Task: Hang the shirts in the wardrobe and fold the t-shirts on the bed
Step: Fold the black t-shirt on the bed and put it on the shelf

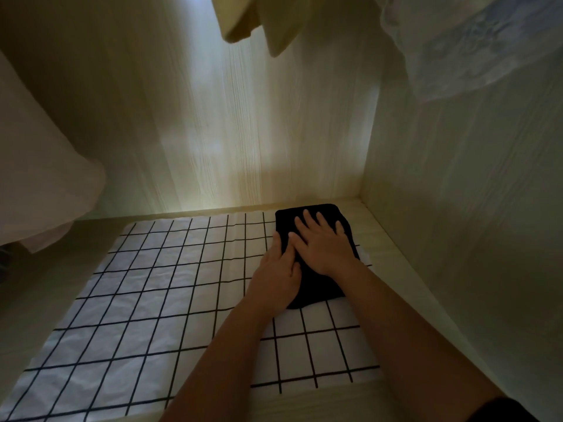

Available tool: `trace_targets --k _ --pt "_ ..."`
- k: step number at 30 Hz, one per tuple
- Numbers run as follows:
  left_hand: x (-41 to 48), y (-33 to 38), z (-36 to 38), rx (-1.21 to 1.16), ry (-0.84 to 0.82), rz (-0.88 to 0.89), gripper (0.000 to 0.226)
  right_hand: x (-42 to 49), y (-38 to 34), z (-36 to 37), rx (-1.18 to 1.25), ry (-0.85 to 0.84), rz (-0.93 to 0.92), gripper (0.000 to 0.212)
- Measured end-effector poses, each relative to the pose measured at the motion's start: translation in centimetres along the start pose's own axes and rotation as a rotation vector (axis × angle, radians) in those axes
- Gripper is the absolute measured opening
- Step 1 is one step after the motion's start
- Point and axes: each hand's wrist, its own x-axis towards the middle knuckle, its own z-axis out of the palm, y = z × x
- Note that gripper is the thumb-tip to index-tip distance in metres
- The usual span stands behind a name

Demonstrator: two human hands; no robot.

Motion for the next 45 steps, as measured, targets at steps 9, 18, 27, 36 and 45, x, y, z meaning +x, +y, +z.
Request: trace_targets --k 9,18,27,36,45 --pt "0.1 0.2 -0.1 0.056 -0.01 -0.051 0.058 2.8 0.9 -0.4 -0.009 0.06 0.153 0.062" --pt "-0.1 0.4 -0.1 0.028 -0.023 -0.082 0.064 0.4 0.2 -0.1 -0.081 0.012 0.014 0.06" --pt "-0.2 0.6 -0.5 -0.015 -0.064 -0.101 0.064 -1.6 -0.2 0.5 -0.044 0.009 -0.021 0.052" --pt "0.2 0.4 -0.3 -0.018 -0.065 -0.093 0.064 1.3 -0.7 0.3 -0.029 -0.018 0.071 0.057" --pt "0.1 0.4 -0.3 -0.009 -0.052 -0.103 0.064 3.0 -1.0 -0.1 -0.068 0.014 0.125 0.062"
